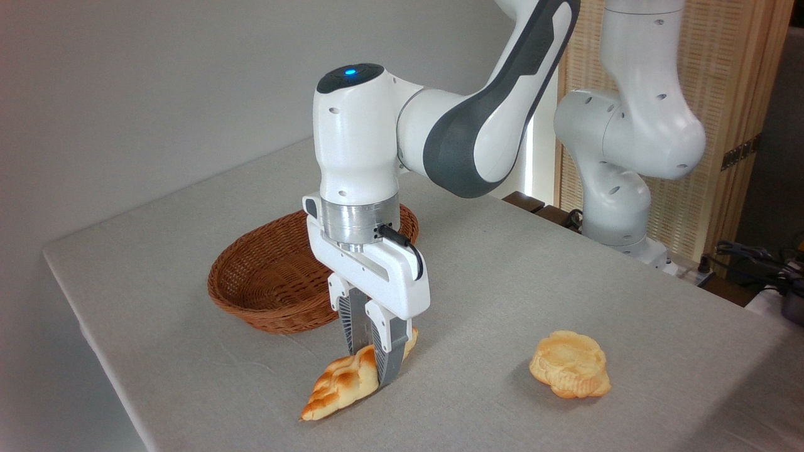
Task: Put bread into the basket
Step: 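Lift the loaf and carry it over the wicker basket, lowering it in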
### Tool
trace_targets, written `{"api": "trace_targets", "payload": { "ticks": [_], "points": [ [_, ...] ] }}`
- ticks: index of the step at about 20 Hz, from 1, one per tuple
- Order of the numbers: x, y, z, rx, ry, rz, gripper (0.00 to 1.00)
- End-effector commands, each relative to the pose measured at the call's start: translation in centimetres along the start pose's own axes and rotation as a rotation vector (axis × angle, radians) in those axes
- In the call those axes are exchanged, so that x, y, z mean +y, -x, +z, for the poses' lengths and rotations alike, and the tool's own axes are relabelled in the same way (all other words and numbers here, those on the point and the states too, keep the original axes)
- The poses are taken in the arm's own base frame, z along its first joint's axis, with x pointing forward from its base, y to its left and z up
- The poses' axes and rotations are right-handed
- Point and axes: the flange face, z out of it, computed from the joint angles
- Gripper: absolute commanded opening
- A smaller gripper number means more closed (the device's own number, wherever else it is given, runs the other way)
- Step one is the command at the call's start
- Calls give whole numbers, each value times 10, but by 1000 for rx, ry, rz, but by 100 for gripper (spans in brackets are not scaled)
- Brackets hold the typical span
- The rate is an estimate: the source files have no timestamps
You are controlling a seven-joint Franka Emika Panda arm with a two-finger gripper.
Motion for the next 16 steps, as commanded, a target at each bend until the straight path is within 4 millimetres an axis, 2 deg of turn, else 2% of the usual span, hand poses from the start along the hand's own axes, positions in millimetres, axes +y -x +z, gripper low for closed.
{"api": "trace_targets", "payload": {
  "ticks": [1, 6, 9, 13, 14, 16],
  "points": [
    [-5, 6, 10, -4, -12, -7, 31],
    [-8, 4, -1, 17, -23, -23, 28],
    [-20, -4, -37, 48, -50, -42, 28],
    [-27, -11, -108, -1, -7, -33, 28],
    [-20, -15, -115, -20, 23, -24, 28],
    [6, -34, -125, -9, 66, 0, 28]
  ]
}}
